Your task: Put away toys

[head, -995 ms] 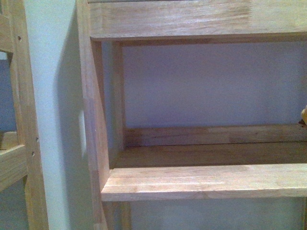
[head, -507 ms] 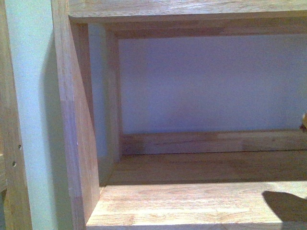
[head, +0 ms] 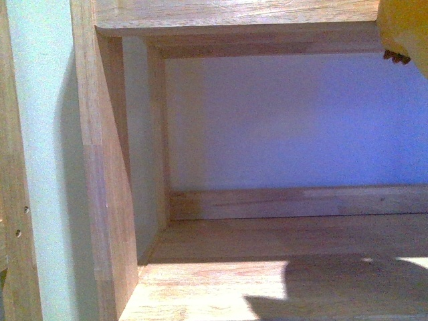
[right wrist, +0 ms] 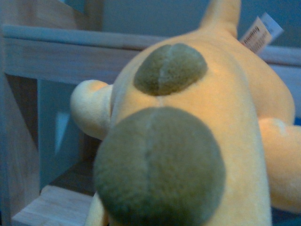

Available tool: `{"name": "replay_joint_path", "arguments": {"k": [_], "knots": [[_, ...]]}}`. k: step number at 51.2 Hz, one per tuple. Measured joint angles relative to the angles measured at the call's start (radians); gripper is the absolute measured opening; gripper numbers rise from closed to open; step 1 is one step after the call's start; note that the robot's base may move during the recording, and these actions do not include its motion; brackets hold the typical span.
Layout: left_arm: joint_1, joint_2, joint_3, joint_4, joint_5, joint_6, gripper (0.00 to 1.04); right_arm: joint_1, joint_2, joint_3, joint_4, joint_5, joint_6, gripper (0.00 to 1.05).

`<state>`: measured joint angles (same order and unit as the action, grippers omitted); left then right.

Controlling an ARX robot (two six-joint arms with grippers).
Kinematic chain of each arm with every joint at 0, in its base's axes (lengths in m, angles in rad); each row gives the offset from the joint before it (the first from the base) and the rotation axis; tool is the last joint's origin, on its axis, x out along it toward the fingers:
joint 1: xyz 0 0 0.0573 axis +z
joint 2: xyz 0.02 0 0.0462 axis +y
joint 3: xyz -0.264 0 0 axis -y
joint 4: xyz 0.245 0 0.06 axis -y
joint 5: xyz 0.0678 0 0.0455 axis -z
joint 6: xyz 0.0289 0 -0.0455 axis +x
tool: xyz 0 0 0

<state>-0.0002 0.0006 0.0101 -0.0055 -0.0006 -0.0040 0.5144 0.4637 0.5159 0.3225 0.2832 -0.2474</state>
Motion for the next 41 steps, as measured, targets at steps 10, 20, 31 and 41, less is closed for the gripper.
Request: {"name": "replay_joint_path", "arguments": {"k": [10, 20, 31, 41], "knots": [[0.0, 0.0, 0.0, 0.0, 0.0, 0.0, 0.98, -0.047, 0.064, 0.143, -0.017, -0.077, -0.021, 0.1], [0.0, 0.0, 0.0, 0.0, 0.0, 0.0, 0.98, -0.139, 0.1, 0.28, -0.036, -0.163, -0.026, 0.1], [0.0, 0.0, 0.0, 0.0, 0.0, 0.0, 0.98, -0.345, 0.185, 0.463, -0.1, -0.287, 0.043, 0.1], [0.0, 0.0, 0.0, 0.0, 0.0, 0.0, 0.98, -0.469, 0.313, 0.606, -0.086, -0.36, 0.125, 0.1]]}}
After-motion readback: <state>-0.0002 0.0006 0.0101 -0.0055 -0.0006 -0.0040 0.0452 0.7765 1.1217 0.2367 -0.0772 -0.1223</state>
